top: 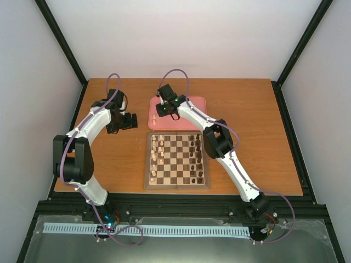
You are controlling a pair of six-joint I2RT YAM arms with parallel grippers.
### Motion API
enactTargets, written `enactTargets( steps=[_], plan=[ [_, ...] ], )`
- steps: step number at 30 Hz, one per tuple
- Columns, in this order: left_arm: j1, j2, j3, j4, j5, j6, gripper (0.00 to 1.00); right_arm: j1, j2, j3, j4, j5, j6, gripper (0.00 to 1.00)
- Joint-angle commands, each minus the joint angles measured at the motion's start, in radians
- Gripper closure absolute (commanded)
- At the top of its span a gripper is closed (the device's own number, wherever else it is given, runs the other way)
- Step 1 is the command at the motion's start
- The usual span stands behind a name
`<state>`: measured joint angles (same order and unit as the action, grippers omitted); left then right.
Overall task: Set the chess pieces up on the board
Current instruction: Pick up the chess piece from the storage box, then place the chess piece on the chessboard.
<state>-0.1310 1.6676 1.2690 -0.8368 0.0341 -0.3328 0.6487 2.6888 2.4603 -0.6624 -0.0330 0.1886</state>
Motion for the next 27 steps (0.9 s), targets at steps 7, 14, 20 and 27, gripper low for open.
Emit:
enactTargets(
  steps=[7, 14, 20, 27],
  plan=[
    [-0.004, -0.003, 0.03, -0.007, 0.004, 0.017, 0.0, -0.014, 0.008, 0.029, -0.02, 0.01, -0.003, 0.94],
    [-0.005, -0.015, 0.034, -0.009, 0.005, 0.018, 0.0, -0.012, -0.13, -0.011, -0.038, 0.017, -0.027, 0.97],
    [-0.004, -0.03, 0.04, -0.007, 0.004, 0.015, 0.0, 0.015, -0.377, -0.207, -0.028, 0.012, -0.048, 0.97],
    [-0.004, -0.056, 0.037, -0.007, -0.006, 0.017, 0.0, 0.163, -0.724, -0.716, 0.03, 0.004, -0.018, 0.97]
  ],
)
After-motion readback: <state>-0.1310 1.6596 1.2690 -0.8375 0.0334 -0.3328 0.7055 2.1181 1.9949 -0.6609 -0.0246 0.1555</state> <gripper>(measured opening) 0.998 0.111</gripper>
